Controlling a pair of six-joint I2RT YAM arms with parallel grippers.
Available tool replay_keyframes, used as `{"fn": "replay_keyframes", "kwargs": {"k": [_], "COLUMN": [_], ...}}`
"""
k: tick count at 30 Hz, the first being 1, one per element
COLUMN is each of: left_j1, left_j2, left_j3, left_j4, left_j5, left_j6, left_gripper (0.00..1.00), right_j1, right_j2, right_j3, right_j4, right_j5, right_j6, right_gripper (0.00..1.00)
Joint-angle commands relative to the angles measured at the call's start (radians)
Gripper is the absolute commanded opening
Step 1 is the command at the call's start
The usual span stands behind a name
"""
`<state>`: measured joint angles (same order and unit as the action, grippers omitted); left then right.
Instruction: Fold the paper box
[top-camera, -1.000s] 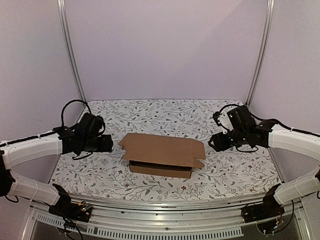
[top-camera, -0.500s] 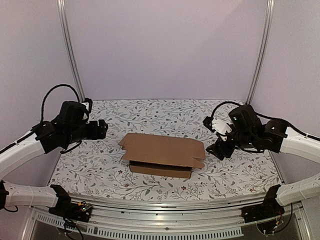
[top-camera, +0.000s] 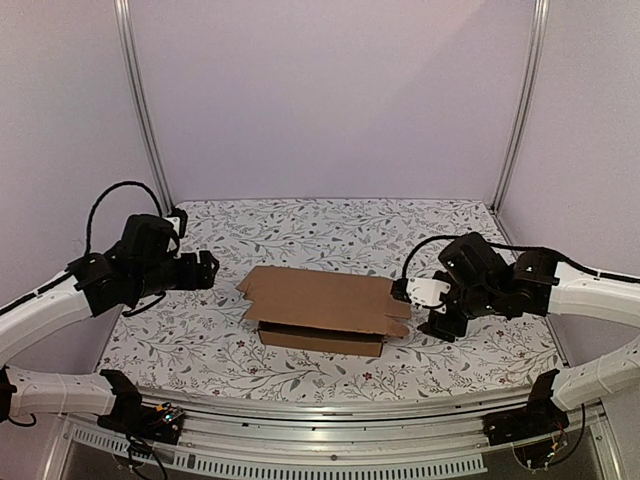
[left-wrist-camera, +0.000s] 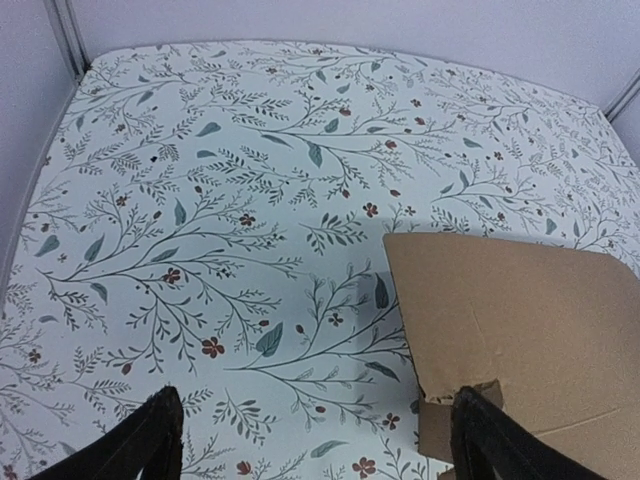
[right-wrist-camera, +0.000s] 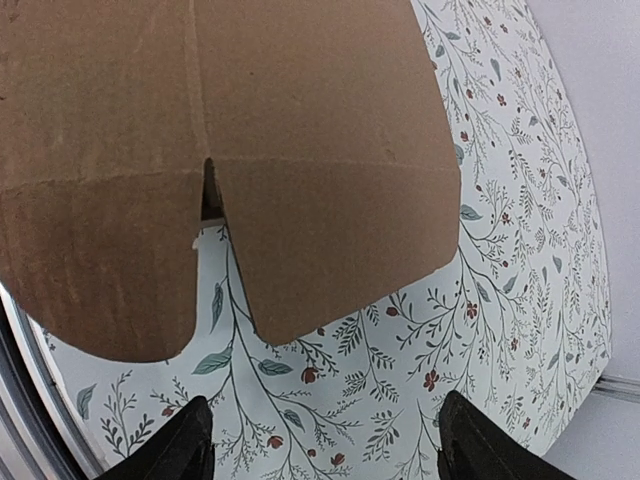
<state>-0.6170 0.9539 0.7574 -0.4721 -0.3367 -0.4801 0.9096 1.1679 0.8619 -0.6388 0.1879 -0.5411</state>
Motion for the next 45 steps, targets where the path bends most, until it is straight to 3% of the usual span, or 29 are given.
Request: {"fn": "replay_keyframes", "kwargs": {"k": [1, 16, 24, 35, 45], "left_j1": [0.002, 0.002, 0.002, 0.002, 0.002], "left_j2": [-0.006, -0.015, -0.010, -0.013, -0.004], "left_j3": [-0.032, -0.046, -0.044, -0.013, 0.032], "left_j4": [0.044, 0.044, 0.044, 0.017, -0.025], "left_j5": [0.052, 0.062, 0.062, 0.048, 0.020], "left_j6": [-0.027, -0.026, -0.029, -0.018, 0.004], "left_gripper": [0.91, 0.91, 0.91, 0.91, 0.91], "right_j1": [0.008, 0.066, 0.078, 0.082, 0.084], "right_j2": [0.044, 0.131, 0.123, 0.061, 0.032], "right_j3": [-0.033, -0.078, -0.091, -0.089, -0.067], "right_j4": [0.133, 0.251, 0.284, 0.294, 0.269], "right_j5": [0.007, 0.048, 0.128, 0.116, 0.092], "right_j6": [-0.036, -0.009, 0.005, 0.011, 0.042], "right_gripper": [0.74, 0.57, 0.24, 0.01, 0.00]}}
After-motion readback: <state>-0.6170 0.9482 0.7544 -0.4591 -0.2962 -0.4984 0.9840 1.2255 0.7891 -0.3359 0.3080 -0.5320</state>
